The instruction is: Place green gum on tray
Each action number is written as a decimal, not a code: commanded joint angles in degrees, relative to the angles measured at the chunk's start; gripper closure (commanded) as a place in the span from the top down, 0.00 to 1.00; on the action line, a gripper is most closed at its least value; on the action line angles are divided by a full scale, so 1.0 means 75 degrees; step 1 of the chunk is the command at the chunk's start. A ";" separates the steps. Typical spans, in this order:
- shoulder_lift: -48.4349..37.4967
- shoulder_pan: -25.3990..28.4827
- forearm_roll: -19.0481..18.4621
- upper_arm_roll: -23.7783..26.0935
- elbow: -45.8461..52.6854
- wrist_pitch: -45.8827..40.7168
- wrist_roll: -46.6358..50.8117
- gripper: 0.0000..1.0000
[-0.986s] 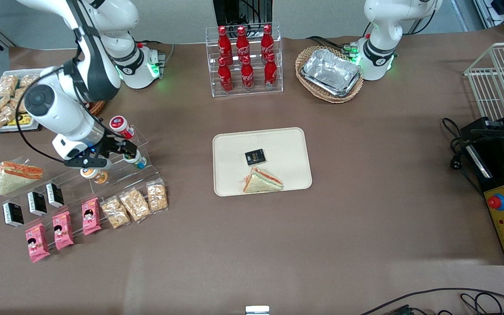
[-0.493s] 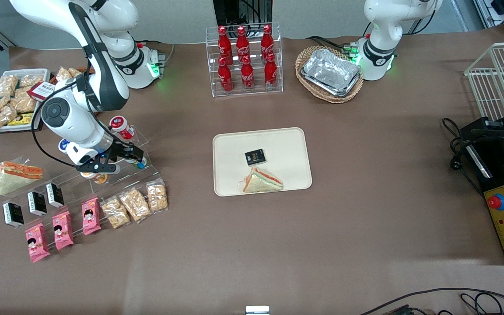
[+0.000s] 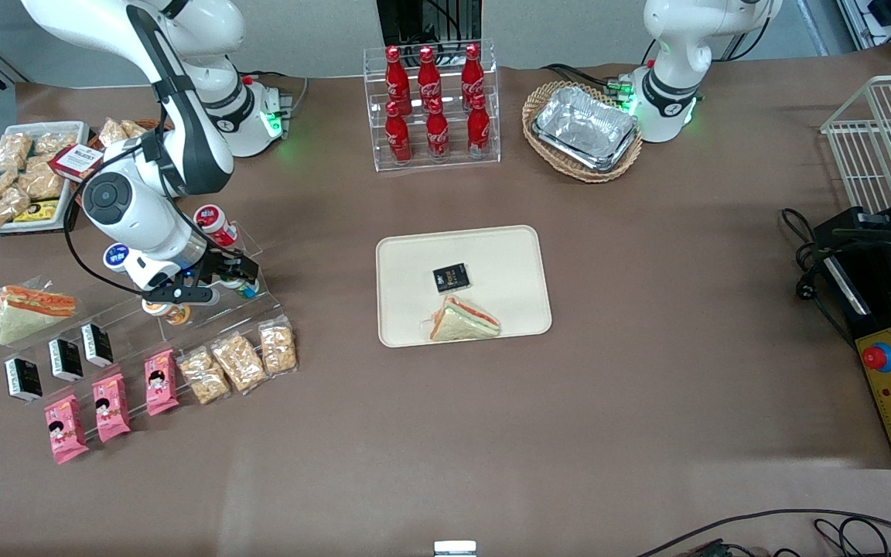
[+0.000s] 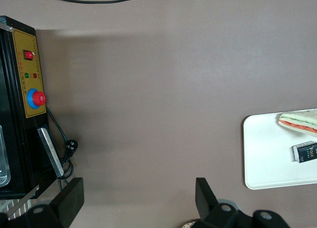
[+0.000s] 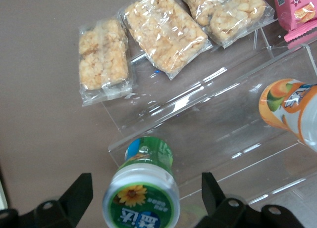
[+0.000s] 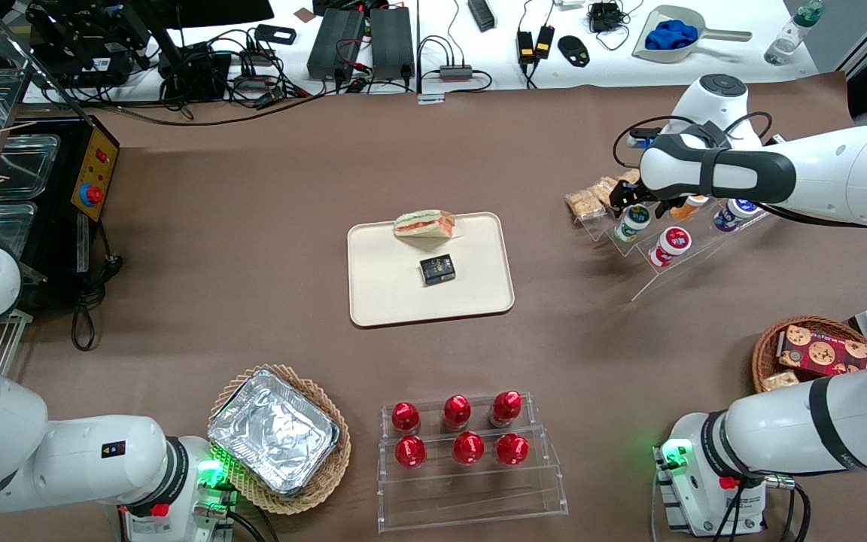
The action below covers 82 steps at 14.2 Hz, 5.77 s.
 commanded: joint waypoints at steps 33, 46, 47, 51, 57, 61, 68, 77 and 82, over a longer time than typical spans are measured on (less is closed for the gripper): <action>-0.0455 0.0417 0.0146 0.0923 0.4635 -0.5078 0.1620 0.43; 0.0995 0.2773 0.0066 0.1171 0.1389 0.0274 0.4168 0.45; 0.1335 0.2774 -0.0052 0.1171 0.1389 0.0590 0.4180 0.45; 0.2461 0.3101 -0.0741 0.1160 0.1436 0.1704 0.4903 0.45; 0.3003 0.3418 -0.1729 0.1160 0.1518 0.1976 0.5855 0.49; 0.3084 0.3582 -0.1729 0.1148 0.1658 0.1953 0.5926 0.94; 0.2723 0.3454 -0.1729 0.1125 0.1717 0.1720 0.5844 1.00; 0.1187 0.1617 -0.1553 0.0738 0.4561 -0.3316 0.2521 1.00; 0.0684 0.0338 -0.1471 0.0715 0.5127 -0.3930 0.2070 1.00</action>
